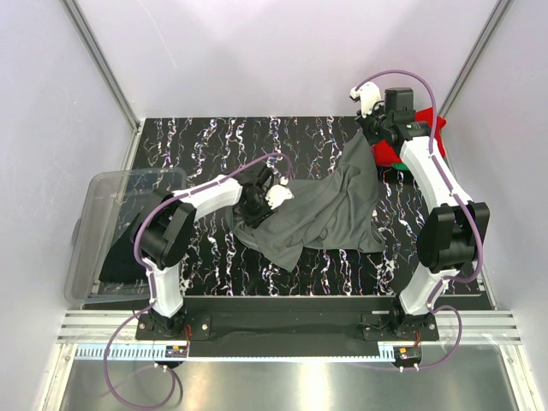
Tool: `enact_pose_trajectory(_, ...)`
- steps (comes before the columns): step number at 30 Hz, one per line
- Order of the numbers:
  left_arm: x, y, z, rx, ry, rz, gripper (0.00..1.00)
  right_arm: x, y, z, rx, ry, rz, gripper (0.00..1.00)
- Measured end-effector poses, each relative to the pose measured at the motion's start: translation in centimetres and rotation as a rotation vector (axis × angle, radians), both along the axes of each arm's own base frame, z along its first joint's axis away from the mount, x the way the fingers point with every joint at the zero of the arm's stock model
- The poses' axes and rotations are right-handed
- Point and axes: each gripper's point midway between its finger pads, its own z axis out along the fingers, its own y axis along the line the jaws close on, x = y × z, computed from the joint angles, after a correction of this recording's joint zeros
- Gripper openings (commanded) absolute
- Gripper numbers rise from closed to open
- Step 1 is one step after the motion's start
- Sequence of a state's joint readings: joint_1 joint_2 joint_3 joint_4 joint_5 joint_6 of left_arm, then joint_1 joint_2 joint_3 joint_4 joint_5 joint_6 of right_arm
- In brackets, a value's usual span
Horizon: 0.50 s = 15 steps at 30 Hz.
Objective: Fold and stack the t-shirts
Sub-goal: Flatten the tshirt out
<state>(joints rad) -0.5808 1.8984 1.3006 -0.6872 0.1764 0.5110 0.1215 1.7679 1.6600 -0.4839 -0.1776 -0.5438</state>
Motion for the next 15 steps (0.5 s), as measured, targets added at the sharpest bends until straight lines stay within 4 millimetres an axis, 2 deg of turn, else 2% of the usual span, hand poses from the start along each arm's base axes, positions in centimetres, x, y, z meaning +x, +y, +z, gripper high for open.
enact_pose_trajectory(3, 0.20, 0.15, -0.42, 0.013, -0.003, 0.001, 0.33, -0.01, 0.02, 0.02, 0.000, 0.000, 0.000, 0.00)
enact_pose_trajectory(4, 0.25, 0.21, -0.56, 0.018, -0.004, 0.002, 0.42, -0.01, 0.02, 0.04, 0.000, -0.001, 0.000, 0.00)
enact_pose_trajectory(8, 0.32, 0.33, -0.68, 0.025, -0.005, 0.013, 0.42, -0.03, 0.02, 0.09, 0.000, -0.001, 0.001, 0.00)
enact_pose_trajectory(10, 0.34, 0.32, -0.68, 0.025, -0.006, 0.015, 0.38, -0.04, 0.00, 0.10, 0.000, -0.002, 0.000, 0.00)
enact_pose_trajectory(11, 0.34, 0.31, -0.68, 0.025, -0.006, 0.015, 0.25, -0.04, 0.03, 0.11, 0.001, -0.002, 0.001, 0.00)
enact_pose_trajectory(15, 0.41, 0.27, -0.66, 0.023, -0.009, 0.016, 0.16, -0.05, 0.03, 0.11, 0.002, -0.002, 0.000, 0.00)
